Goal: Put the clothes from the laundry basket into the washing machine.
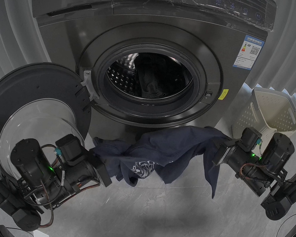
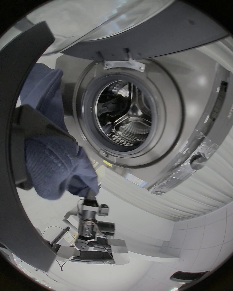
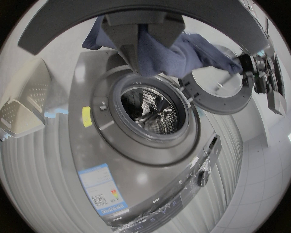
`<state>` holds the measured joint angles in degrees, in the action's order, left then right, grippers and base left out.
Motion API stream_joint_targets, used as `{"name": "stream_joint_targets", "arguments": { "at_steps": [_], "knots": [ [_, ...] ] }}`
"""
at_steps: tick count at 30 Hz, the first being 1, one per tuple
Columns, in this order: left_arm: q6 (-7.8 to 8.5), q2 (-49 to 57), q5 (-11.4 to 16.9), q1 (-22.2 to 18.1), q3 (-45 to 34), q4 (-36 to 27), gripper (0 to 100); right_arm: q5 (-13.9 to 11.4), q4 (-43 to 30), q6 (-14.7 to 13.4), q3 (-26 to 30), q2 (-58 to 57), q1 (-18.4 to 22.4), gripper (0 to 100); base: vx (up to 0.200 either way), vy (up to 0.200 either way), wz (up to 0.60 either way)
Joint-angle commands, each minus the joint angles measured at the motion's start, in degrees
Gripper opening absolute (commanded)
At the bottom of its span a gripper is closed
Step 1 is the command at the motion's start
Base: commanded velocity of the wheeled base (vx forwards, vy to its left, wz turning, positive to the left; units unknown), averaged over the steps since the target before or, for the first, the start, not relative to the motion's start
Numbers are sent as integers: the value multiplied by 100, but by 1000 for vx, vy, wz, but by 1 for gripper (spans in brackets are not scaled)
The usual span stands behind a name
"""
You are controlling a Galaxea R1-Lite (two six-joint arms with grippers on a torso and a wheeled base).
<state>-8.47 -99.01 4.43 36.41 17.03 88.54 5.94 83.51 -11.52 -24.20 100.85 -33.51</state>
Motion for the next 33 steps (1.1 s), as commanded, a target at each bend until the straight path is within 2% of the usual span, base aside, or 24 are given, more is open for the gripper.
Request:
{"name": "stream_joint_targets", "arguments": {
  "at_steps": [1,7,12,13,23,32,33],
  "knots": [
    [144,471,23,-73,64,-3,0,-5,-1,18,434,-66,99,0,0,0,0],
    [179,462,15,-47,345,14,0,-14,-45,45,688,-13,-15,0,0,0,0],
    [162,558,15,-91,521,14,0,-14,8,36,521,365,-156,0,0,0,0],
    [153,602,15,-82,529,5,0,-14,17,36,442,453,-156,100,0,0,0],
    [135,611,-38,-82,565,5,0,-66,78,141,653,1824,-200,100,0,0,0],
    [135,558,-56,-91,591,5,0,-66,289,159,644,1973,-630,100,0,0,0],
    [135,541,-65,-99,600,5,0,-93,395,168,662,1929,-806,100,0,0,0]
  ]
}}
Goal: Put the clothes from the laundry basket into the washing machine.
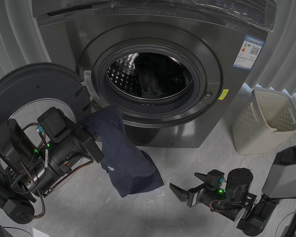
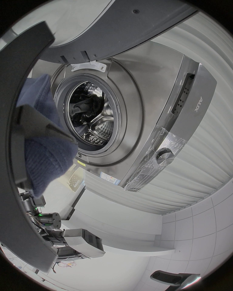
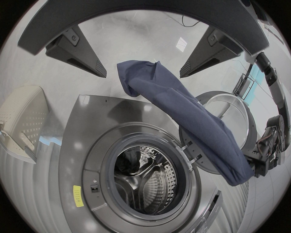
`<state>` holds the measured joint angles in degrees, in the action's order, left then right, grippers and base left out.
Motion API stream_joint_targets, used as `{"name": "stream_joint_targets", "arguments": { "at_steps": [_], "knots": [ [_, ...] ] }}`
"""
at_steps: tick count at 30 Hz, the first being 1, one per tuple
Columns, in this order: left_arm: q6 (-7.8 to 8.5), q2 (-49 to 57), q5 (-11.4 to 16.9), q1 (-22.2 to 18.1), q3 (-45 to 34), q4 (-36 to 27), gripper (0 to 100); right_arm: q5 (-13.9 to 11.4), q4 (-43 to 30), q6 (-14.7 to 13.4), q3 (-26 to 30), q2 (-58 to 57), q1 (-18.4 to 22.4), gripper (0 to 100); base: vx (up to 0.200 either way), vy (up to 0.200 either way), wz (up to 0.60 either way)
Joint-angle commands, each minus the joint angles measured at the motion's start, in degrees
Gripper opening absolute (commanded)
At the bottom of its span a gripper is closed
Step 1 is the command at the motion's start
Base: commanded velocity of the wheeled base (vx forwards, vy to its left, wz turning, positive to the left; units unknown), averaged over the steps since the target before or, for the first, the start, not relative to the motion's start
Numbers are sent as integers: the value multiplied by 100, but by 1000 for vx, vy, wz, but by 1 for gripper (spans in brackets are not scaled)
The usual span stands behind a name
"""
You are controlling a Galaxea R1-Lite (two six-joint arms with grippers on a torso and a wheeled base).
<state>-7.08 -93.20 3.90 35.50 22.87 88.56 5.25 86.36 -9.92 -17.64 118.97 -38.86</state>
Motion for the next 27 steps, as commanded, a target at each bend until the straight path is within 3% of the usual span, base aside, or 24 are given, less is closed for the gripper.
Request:
{"name": "stream_joint_targets", "arguments": {
  "at_steps": [1,7,16,27],
  "knots": [
    [-4,-49,-12,-8,16,-6,0,-33,153,8,6,109,-359,100,0,0,0],
    [-12,-85,-21,-8,60,-6,0,-156,197,26,-187,-93,-842,100,0,0,0],
    [-12,-155,-109,-105,139,-15,0,-191,197,26,-1022,-40,-1651,100,0,0,0],
    [-4,-225,-232,-96,183,-6,0,-306,-75,17,-2077,338,-1897,100,0,0,0]
  ]
}}
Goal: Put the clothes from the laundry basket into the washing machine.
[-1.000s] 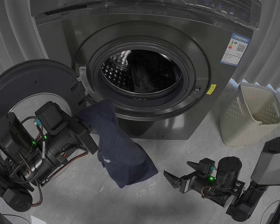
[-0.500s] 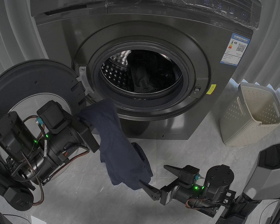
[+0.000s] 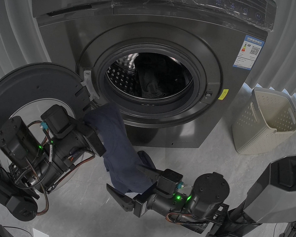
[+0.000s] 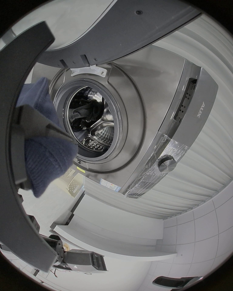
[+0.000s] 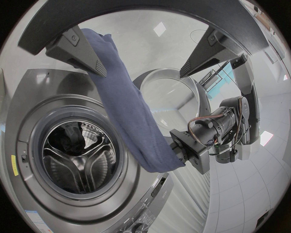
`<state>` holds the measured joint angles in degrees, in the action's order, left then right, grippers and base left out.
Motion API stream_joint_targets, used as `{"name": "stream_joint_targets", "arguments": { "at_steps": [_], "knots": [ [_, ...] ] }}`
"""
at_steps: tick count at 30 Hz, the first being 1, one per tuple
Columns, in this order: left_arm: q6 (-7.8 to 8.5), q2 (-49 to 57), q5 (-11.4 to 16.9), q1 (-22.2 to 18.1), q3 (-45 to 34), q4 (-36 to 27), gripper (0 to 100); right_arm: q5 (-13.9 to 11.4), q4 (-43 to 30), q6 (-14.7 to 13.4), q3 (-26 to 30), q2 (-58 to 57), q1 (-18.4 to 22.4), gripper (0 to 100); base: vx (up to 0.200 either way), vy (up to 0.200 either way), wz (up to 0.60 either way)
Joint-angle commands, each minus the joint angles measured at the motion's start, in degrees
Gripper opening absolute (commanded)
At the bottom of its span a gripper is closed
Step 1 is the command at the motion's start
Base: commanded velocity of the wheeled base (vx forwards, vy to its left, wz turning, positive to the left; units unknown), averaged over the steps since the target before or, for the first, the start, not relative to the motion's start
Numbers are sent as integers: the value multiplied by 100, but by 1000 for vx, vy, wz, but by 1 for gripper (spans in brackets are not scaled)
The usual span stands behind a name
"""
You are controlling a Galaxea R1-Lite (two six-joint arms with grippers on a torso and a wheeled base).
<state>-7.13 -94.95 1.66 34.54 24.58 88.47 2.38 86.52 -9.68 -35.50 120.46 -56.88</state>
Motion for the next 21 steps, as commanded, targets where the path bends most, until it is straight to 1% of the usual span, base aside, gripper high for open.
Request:
{"name": "stream_joint_targets", "arguments": {
  "at_steps": [1,2,4,5,6,9,12,15,21],
  "knots": [
    [1,-50,-8,1,3,13,0,-18,-214,-16,-414,259,-86,100,0,0,0],
    [1,-50,-8,1,3,13,0,-18,-214,-16,-423,268,-86,100,0,0,0],
    [1,-50,1,1,3,13,0,-18,-267,-16,-722,453,-60,100,0,0,0],
    [1,-50,1,1,3,13,0,-18,-267,-16,-722,453,-60,100,0,0,0],
    [1,-50,1,1,3,13,0,-18,-346,-16,-968,637,-16,100,0,0,0],
    [1,-41,-8,1,3,13,0,-9,-513,-16,-1381,866,72,100,0,0,0],
    [1,-23,1,-8,-5,13,0,-9,-592,1,-1671,989,230,100,0,0,0],
    [1,-23,1,1,-5,13,0,0,-689,19,-1829,1015,327,100,0,0,0],
    [1,-41,1,1,-32,21,0,0,-838,256,-1961,1015,423,100,0,0,0]
  ]
}}
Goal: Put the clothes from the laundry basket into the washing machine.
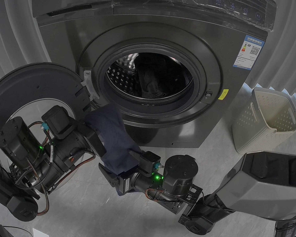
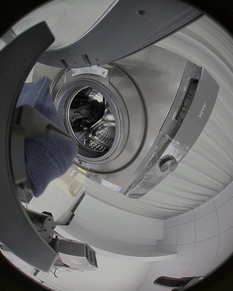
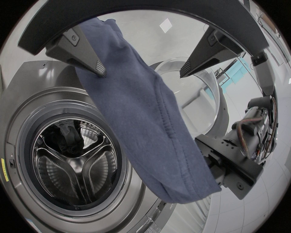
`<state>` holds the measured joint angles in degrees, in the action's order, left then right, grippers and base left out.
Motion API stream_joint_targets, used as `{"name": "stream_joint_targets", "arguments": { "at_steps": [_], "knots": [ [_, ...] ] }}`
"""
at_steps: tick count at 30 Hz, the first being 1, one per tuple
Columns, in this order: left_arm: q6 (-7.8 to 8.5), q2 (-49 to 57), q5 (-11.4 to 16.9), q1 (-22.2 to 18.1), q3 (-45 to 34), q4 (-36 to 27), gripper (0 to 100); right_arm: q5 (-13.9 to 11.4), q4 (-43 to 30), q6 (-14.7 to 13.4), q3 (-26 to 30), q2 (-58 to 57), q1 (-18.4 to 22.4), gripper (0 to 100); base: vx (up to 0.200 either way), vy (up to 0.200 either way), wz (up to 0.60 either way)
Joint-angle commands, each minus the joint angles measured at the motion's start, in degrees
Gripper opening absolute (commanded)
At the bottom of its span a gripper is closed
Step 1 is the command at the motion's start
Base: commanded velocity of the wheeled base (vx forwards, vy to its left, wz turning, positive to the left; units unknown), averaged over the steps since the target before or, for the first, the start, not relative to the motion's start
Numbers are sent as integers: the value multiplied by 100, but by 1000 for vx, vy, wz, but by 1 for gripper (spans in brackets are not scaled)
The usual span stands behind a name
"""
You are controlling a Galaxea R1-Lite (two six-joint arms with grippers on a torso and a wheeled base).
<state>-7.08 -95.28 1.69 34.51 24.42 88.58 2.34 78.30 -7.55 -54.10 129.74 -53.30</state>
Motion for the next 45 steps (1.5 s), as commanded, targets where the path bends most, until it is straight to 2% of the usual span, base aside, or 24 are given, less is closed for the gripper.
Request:
{"name": "stream_joint_targets", "arguments": {
  "at_steps": [1,5,13,21,23,31,35,39,45],
  "knots": [
    [-4,-8,-2,3,-16,2,0,3,-52,69,-136,86,91,100,0,0,0],
    [-4,10,-2,21,-34,2,0,12,-104,183,-224,104,197,100,0,0,0],
    [-4,36,-2,56,-51,2,0,30,-307,192,-575,236,364,100,0,0,0],
    [-4,-8,6,12,-42,2,0,30,-324,192,-610,297,232,100,0,0,0],
    [-4,-8,6,3,-34,2,0,30,-289,201,-496,227,171,100,0,0,0],
    [-4,-87,-2,-94,10,10,0,21,-236,183,638,-635,-128,100,0,0,0],
    [-4,-113,-11,-103,19,2,0,21,-236,122,761,-810,-348,100,0,0,0],
    [-4,-96,-11,-103,10,2,0,3,-236,113,532,-635,-515,100,0,0,0],
    [-4,-69,-11,-103,10,10,0,3,-201,113,-268,139,-462,100,0,0,0]
  ]
}}
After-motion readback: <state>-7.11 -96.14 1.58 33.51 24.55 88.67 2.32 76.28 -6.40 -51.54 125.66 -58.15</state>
